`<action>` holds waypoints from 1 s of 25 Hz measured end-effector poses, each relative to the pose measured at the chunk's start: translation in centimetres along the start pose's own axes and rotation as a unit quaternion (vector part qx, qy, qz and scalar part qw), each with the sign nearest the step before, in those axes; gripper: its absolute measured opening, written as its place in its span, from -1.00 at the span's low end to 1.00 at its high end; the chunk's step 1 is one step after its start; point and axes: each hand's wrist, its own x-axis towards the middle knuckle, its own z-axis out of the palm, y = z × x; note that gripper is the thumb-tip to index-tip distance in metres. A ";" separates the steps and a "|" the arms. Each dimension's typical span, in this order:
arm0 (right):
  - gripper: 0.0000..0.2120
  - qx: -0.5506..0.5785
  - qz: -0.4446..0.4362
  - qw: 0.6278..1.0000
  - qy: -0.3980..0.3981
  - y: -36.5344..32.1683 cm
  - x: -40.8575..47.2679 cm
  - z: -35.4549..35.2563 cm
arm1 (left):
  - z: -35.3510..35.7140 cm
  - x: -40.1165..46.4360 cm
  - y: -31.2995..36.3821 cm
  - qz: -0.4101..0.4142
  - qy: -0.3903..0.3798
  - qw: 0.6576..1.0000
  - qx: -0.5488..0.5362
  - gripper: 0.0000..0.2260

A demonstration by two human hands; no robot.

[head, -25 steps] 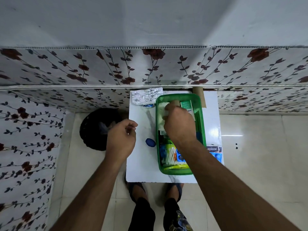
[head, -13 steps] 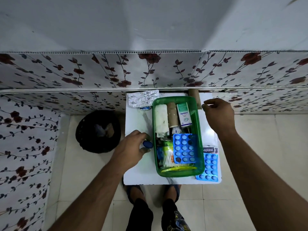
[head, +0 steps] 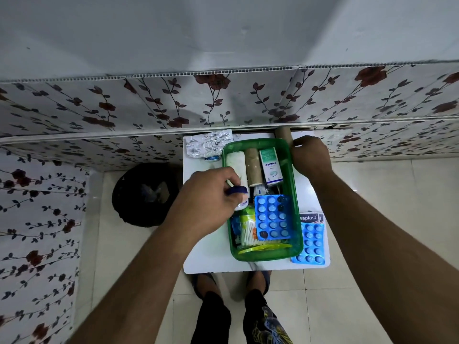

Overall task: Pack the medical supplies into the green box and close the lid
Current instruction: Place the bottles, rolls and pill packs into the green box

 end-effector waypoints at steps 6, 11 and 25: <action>-0.61 0.064 0.018 0.995 0.070 1.6 -2.6 -1.8 | 3.5 -1.1 0.6 0.065 -0.024 0.966 0.251 -0.80; -0.72 0.097 -0.054 0.988 0.111 0.5 -7.1 -4.2 | 3.9 -1.1 0.0 0.088 0.000 0.974 0.210 -0.82; -0.59 -0.099 -0.167 0.980 -0.036 -5.0 -9.1 2.5 | 2.8 -0.2 -7.1 -0.076 0.173 0.979 -0.081 -0.71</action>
